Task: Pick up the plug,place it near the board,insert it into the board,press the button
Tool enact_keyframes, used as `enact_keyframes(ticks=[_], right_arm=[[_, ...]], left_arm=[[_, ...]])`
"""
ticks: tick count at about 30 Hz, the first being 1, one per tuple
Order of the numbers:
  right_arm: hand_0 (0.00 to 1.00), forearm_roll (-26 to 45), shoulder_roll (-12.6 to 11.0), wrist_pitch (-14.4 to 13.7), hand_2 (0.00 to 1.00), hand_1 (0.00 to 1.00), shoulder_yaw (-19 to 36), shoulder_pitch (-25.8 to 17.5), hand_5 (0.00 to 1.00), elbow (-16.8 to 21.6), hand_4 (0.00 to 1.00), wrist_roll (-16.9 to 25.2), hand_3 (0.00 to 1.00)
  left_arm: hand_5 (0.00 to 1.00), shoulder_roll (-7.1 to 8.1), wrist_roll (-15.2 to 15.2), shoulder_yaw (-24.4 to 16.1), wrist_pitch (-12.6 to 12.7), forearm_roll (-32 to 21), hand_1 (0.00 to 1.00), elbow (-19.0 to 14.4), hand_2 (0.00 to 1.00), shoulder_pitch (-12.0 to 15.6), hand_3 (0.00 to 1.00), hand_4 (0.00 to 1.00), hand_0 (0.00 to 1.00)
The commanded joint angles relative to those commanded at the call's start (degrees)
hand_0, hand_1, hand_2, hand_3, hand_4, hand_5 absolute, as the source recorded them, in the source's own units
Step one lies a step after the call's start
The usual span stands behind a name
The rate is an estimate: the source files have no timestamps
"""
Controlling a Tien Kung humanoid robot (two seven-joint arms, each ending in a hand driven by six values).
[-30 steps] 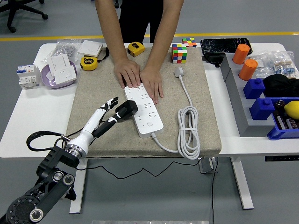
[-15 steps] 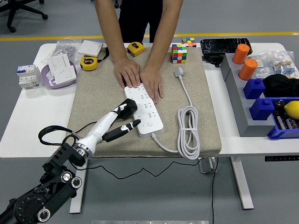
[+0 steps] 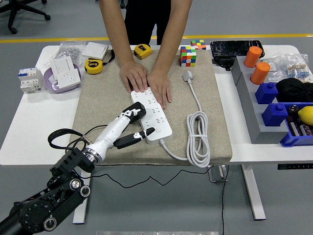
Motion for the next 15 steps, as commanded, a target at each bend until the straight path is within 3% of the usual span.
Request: enact_keyframes(ticks=[15], right_arm=[[0.932,-0.1,0.0,0.0,0.804,0.858,0.2,0.4,0.85,0.0,0.998,-0.1,0.823]], left_arm=[[0.998,1.03,2.8,6.8,-1.2,4.6,0.998,1.4,0.96,-7.8,0.927,0.998,0.998]])
